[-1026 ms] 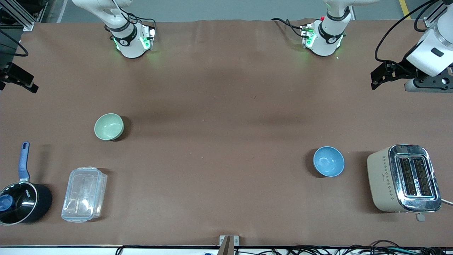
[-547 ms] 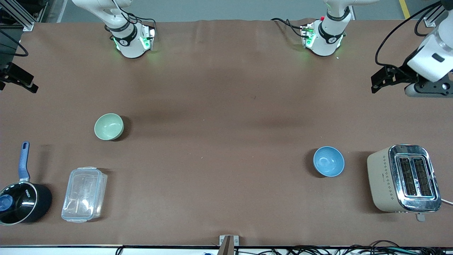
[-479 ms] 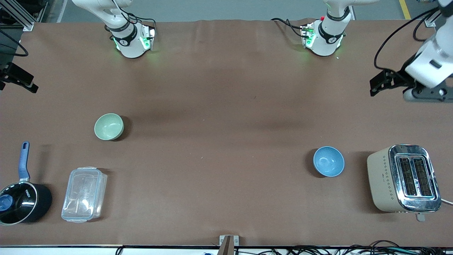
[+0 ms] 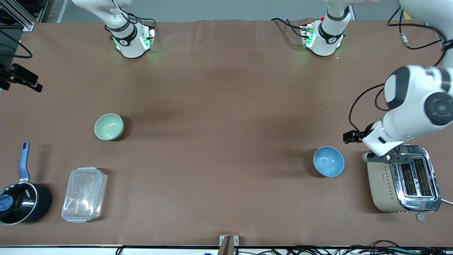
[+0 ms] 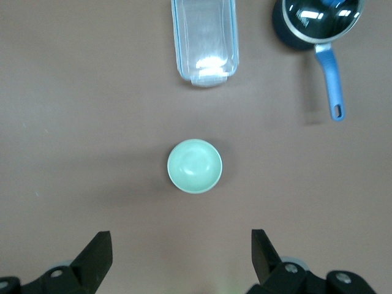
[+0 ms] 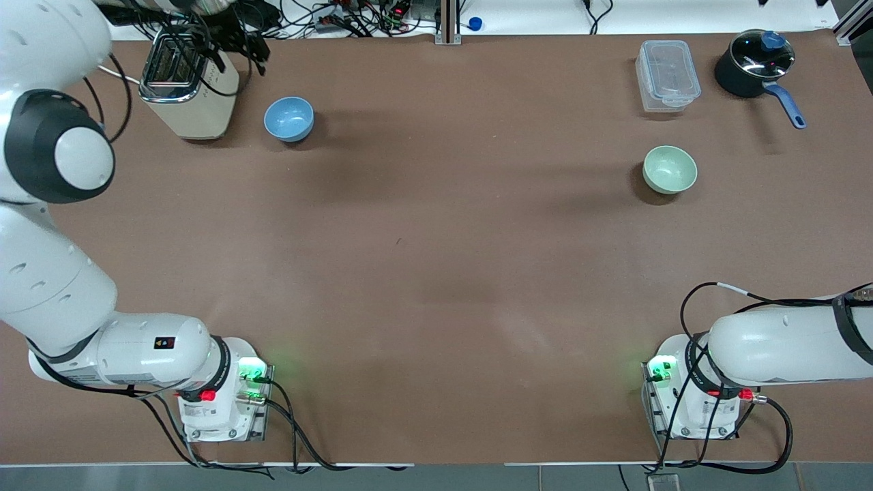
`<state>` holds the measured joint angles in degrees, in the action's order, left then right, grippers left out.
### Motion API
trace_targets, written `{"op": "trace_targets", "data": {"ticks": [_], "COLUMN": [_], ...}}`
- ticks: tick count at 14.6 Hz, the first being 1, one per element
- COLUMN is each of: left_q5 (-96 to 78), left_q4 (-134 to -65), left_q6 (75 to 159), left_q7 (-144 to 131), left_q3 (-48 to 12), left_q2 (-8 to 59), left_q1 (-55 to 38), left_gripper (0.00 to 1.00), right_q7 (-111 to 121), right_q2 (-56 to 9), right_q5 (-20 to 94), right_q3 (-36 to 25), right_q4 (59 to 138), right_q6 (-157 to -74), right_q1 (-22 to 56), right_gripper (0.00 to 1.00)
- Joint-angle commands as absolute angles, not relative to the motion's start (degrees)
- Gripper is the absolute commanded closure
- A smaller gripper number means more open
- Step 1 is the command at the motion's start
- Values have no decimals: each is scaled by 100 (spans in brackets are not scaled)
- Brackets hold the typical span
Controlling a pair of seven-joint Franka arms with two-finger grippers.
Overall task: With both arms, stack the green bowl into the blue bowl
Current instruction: 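Reach the left gripper to the blue bowl while the right gripper reaches the green bowl, then grasp the blue bowl rim with the left gripper while the right grasps green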
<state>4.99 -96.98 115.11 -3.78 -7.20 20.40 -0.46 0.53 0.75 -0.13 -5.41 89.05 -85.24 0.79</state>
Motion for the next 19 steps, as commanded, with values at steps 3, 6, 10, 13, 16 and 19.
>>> {"op": "trace_targets", "data": {"ticks": [3, 6, 10, 13, 16, 19], "left_q5": [765, 808, 835, 835, 756, 738], "left_q4": [-10433, -10415, -10380, -10336, -10336, -10345], "left_q6": [13234, 13789, 13913, 13904, 13869, 13695], "left_q7": [-466, -475, -518, -746, -843, -1509], "left_q3": [-721, -686, -694, -694, -729, -1052], "left_q2": [2678, 3136, 3383, 3436, 3428, 3305], "left_q1": [97, 245, 255, 229, 211, 167], "left_gripper": [0, 6, 45, 85, 99, 100], "right_q7": [360, 413, 413, 571, 580, 580], "right_q2": [141, 106, -139, -719, -1142, -1353], "right_q5": [44, -113, -149, -149, -149, -114], "right_q3": [-791, -800, -835, -931, -949, -949], "right_q4": [10816, 11941, 13111, 13438, 13456, 13465], "right_q6": [-9867, -11263, -13267, -14315, -14667, -14757], "right_q1": [70, 79, 70, 44, 26, 18], "right_gripper": [0, 0, 0, 0, 0, 0]}}
